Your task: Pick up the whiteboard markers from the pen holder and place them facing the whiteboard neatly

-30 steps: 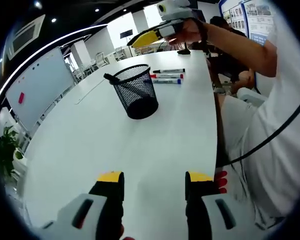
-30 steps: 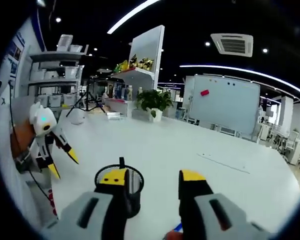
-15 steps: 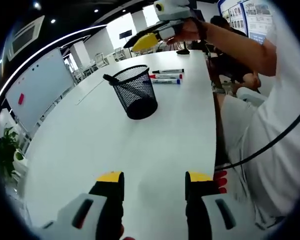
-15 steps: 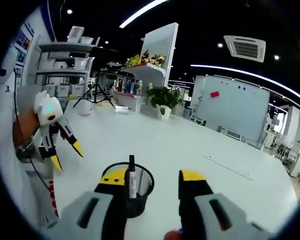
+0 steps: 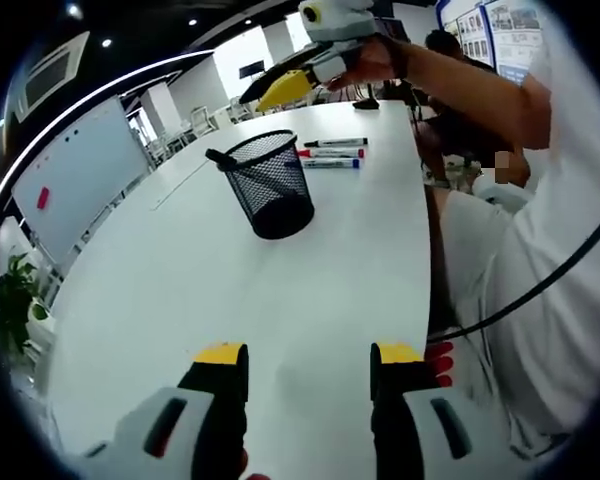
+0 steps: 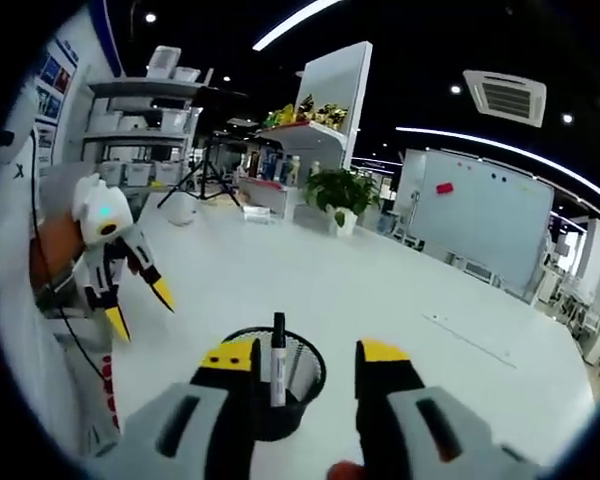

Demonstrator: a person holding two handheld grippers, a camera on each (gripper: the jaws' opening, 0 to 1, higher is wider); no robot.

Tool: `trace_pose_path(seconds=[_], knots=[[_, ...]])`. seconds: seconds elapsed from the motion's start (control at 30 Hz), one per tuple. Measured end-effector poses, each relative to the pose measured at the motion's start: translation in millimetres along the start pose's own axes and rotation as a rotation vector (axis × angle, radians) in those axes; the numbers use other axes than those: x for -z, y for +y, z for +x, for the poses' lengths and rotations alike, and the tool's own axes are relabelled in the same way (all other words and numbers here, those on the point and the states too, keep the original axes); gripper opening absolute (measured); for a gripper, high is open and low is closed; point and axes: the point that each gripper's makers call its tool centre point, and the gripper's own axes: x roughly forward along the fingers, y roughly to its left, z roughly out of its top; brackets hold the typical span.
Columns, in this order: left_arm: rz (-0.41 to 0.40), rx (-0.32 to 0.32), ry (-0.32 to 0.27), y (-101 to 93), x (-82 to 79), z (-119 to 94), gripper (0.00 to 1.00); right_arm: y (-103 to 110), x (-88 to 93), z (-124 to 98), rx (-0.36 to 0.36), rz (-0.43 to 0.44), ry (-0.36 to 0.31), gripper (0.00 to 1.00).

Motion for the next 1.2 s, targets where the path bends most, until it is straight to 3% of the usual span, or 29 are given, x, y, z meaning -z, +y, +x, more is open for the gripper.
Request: trace_pose_path(seconds=[0.43, 0.97, 1.2], knots=[[-0.01, 0.008, 0.006, -0.9, 3.5, 2.4, 0.5, 6.2, 0.9, 10.7, -0.049, 0.022, 0.003, 0.36], [-0.003, 0.005, -0.005, -1.0, 1.5, -0.1, 0.5, 5.1, 13.7, 17.0, -0.051, 0.028, 0.066, 0.34], [-0.007, 0.007, 0.0, -2.3, 5.5, -0.4, 0.5, 15.7, 14.6, 18.9, -0.083, 0.027, 0.064, 0.31]])
